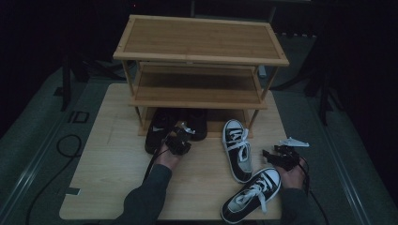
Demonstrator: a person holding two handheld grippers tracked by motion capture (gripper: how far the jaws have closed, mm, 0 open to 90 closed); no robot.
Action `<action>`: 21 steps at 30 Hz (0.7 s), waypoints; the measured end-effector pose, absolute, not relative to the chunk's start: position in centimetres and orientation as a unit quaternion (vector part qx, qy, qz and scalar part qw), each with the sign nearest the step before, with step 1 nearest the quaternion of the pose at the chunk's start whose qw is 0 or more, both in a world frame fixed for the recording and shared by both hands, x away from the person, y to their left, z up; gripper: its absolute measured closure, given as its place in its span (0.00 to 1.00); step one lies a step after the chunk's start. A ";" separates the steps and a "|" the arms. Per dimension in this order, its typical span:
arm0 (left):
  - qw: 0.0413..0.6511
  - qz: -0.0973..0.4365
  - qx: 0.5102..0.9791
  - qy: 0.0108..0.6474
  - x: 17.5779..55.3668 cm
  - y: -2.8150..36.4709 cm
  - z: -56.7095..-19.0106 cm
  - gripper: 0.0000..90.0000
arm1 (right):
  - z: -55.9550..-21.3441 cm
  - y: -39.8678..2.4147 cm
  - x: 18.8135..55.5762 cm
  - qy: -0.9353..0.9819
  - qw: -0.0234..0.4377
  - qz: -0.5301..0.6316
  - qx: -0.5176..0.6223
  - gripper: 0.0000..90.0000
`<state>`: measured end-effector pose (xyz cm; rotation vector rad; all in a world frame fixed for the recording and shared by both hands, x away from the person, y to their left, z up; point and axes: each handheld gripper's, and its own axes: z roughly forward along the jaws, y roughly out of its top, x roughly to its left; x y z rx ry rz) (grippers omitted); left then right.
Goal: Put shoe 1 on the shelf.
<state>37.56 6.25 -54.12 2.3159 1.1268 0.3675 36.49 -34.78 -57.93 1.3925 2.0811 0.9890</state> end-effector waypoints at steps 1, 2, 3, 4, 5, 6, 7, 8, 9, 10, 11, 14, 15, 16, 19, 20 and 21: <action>0.267 0.135 0.858 0.417 37.3 6.5 -54.1 0.99 | -57.9 -34.8 36.5 0.753 0.223 0.358 0.505 0.39; 0.268 0.136 0.858 0.417 36.9 6.9 -54.1 0.99 | -57.9 -34.8 36.5 0.754 0.223 0.358 0.504 0.39; 0.267 0.136 0.859 0.416 36.6 7.2 -54.1 0.99 | -57.9 -34.8 36.5 0.754 0.223 0.358 0.504 0.39; 0.268 0.136 0.857 0.418 36.2 7.6 -54.1 0.98 | -57.9 -34.8 36.5 0.754 0.223 0.358 0.504 0.40; 0.269 0.138 0.856 0.418 35.9 7.9 -54.1 0.98 | -57.9 -34.7 36.5 0.754 0.223 0.357 0.504 0.40; 0.269 0.138 0.856 0.418 35.9 7.9 -54.1 0.98 | -57.9 -34.7 36.5 0.754 0.223 0.357 0.504 0.40; 0.272 0.139 0.855 0.418 35.0 8.8 -54.1 0.98 | -57.9 -34.7 36.5 0.754 0.224 0.357 0.504 0.40; 0.272 0.141 0.855 0.419 34.6 9.2 -54.1 0.98 | -57.9 -34.8 36.5 0.754 0.224 0.357 0.504 0.40; 0.273 0.143 0.854 0.420 34.3 9.7 -54.1 0.98 | -57.9 -34.8 36.5 0.754 0.224 0.357 0.503 0.40; 0.276 0.143 0.852 0.422 33.9 10.1 -54.1 0.98 | -57.9 -34.8 36.5 0.754 0.224 0.357 0.503 0.40; 0.278 0.144 0.850 0.425 33.5 10.5 -54.1 0.98 | -57.9 -34.8 36.5 0.754 0.224 0.357 0.503 0.40; 0.267 0.150 0.852 0.425 32.7 11.7 -54.3 0.98 | -57.9 -34.8 36.5 0.755 0.225 0.357 0.503 0.40; 0.262 0.153 0.852 0.426 32.5 12.0 -54.4 0.99 | -57.9 -34.8 36.5 0.755 0.225 0.357 0.503 0.40; 0.258 0.155 0.852 0.428 32.3 12.4 -54.5 0.99 | -57.9 -34.8 36.5 0.755 0.225 0.356 0.502 0.40; 0.251 0.157 0.850 0.435 32.3 13.2 -54.7 0.99 | -57.9 -34.8 36.5 0.755 0.225 0.356 0.502 0.40; 0.255 0.152 0.848 0.439 32.3 13.6 -54.7 0.99 | -57.9 -34.8 36.5 0.755 0.225 0.356 0.502 0.40; 0.256 0.152 0.845 0.444 32.4 13.8 -54.7 0.99 | -57.9 -34.8 36.5 0.755 0.226 0.356 0.502 0.40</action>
